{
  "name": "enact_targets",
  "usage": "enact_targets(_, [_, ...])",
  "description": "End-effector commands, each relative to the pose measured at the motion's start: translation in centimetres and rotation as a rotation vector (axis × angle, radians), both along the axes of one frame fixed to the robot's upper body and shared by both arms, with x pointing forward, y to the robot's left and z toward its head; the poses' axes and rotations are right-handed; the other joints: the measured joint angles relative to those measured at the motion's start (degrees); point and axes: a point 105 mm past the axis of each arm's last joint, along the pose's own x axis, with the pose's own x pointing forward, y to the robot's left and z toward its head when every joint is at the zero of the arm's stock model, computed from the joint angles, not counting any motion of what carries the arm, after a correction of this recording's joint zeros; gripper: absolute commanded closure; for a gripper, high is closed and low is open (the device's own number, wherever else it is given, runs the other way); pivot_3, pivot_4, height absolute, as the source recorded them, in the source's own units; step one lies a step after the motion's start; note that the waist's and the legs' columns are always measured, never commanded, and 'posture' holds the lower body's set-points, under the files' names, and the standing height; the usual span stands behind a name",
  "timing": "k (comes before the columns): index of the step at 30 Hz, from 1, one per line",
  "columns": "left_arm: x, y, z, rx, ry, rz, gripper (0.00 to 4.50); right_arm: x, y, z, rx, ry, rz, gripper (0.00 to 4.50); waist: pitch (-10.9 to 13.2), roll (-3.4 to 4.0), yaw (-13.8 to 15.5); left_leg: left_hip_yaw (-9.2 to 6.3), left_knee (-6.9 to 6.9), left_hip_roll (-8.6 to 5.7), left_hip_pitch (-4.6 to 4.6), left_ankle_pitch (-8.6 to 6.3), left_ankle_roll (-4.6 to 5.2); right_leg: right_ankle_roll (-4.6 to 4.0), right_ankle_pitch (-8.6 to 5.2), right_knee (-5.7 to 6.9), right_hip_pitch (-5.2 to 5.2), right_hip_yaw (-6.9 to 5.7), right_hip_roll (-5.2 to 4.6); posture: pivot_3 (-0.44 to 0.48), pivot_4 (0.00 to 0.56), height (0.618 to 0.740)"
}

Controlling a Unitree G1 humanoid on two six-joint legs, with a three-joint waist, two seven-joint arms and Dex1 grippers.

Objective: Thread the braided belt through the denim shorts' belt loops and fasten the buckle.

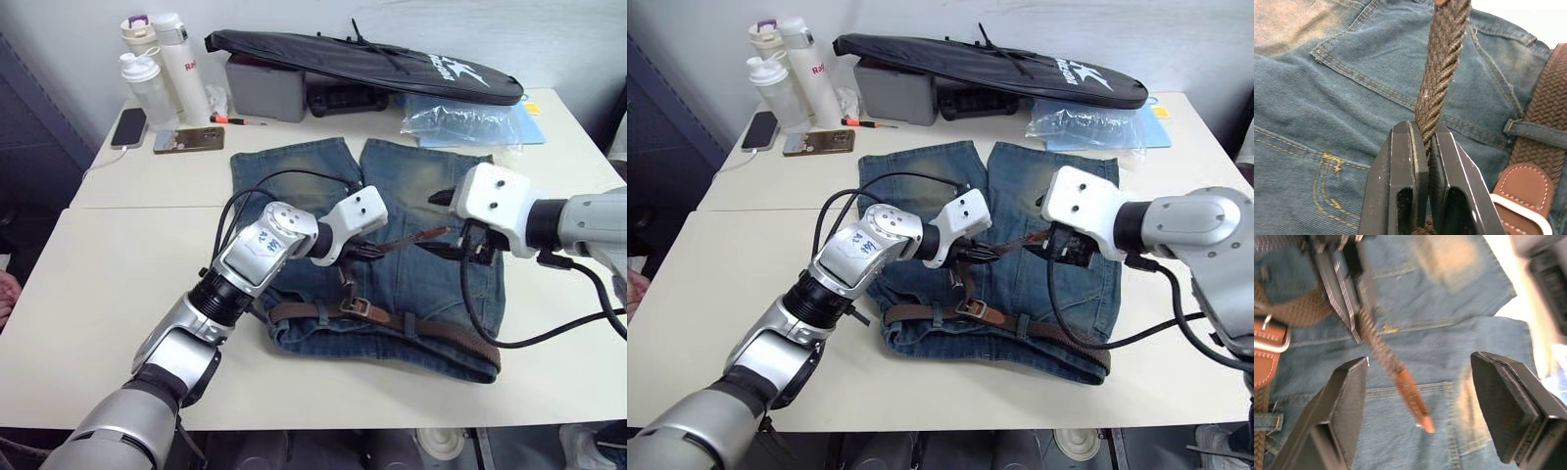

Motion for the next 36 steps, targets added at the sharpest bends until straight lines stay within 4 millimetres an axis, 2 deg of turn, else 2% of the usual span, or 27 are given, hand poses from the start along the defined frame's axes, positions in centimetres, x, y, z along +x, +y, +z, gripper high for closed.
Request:
enact_targets(1, [-0.4,-0.8,1.8,-0.02,-0.07,-0.041,4.5,0.2,-0.1,0.1,-0.038,-0.022,0.012,0.84,0.0,0.01,0.0,0.0,0.0,0.0,0.0,0.0,0.0,0.0,0.0,0.0,0.0,0.0,0.0,0.0,0.15,0.74])
enact_targets(2, [-0.3,-0.7,1.9,-0.021,-0.072,-0.039,4.5,0.2,-0.2,-0.2,-0.043,-0.014,0.007,0.84,0.0,0.01,0.0,0.0,0.0,0.0,0.01,0.0,0.0,0.0,0.0,0.01,0.0,0.0,0.0,0.0,0.15,0.74])
enact_targets(4, [-0.2,-0.7,2.0,-0.02,-0.082,-0.031,4.5,0.4,-0.6,-0.3,-0.043,-0.011,-0.007,1.35,0.0,0.01,0.0,0.0,0.01,0.0,0.01,0.0,0.0,0.0,0.0,0.02,0.0,0.0,0.0,0.0,0.15,0.74])
enact_targets(6, [-0.1,-0.6,1.9,-0.011,-0.091,-0.026,4.5,0.4,-0.6,-0.4,-0.034,-0.013,-0.008,2.15,0.0,0.01,0.0,0.0,0.05,0.0,0.01,0.0,0.0,0.0,0.0,0.04,0.0,0.0,0.0,0.0,0.15,0.74])
enact_targets(9, [-0.1,-0.6,2.0,-0.019,-0.081,-0.02,4.5,0.3,-0.6,-0.5,-0.025,-0.012,-0.006,3.62,0.0,0.02,0.0,0.0,0.06,0.01,0.01,0.0,0.0,-0.01,0.0,0.08,0.0,0.0,0.0,0.0,0.15,0.74])
enact_targets(11, [0.0,-0.6,2.2,-0.03,-0.072,-0.017,3.62,0.3,-0.6,-0.6,-0.016,-0.013,-0.01,4.48,0.0,0.01,0.0,0.0,0.06,0.01,0.02,0.0,0.0,-0.01,0.0,0.09,0.0,0.0,0.0,0.0,0.15,0.74])
enact_targets(12, [-0.1,-0.6,2.4,-0.035,-0.069,-0.023,3.29,0.3,-0.6,-0.6,-0.014,-0.014,-0.01,4.5,0.0,0.03,0.0,0.0,0.07,0.0,0.01,0.0,0.0,-0.01,0.0,0.09,0.0,0.0,0.0,0.0,0.15,0.74])
enact_targets(17, [0.0,-1.1,3.8,-0.061,-0.168,-0.081,0.91,0.0,-0.7,-1.2,-0.005,0.005,-0.006,4.5,0.0,0.03,0.1,0.0,0.1,0.0,0.01,0.0,0.0,-0.01,0.01,0.11,0.0,0.01,0.0,0.0,0.15,0.74])
enact_targets(21, [-0.2,-1.5,4.7,-0.087,-0.246,-0.139,0.91,-0.1,-0.9,-1.5,0.0,0.013,-0.009,4.5,0.0,0.04,0.0,0.01,0.1,0.0,0.02,0.01,-0.01,-0.01,0.01,0.1,0.01,0.02,0.0,0.0,0.15,0.74])
enact_targets(29, [-0.3,-1.6,3.1,-0.001,-0.417,-0.291,0.91,-0.5,-0.5,-0.9,0.063,0.026,-0.001,4.5,0.0,0.06,0.0,0.02,0.16,0.0,0.04,0.02,-0.01,-0.03,0.02,0.16,0.03,0.02,0.0,0.0,0.15,0.74])
enact_targets(36, [0.9,-1.3,3.1,-0.012,-0.49,-0.317,0.91,-1.4,-0.5,0.0,0.133,0.055,0.013,4.5,0.0,0.08,0.1,0.02,0.18,0.0,0.03,0.02,0.0,-0.03,0.04,0.14,0.06,0.01,0.0,0.0,0.15,0.74])
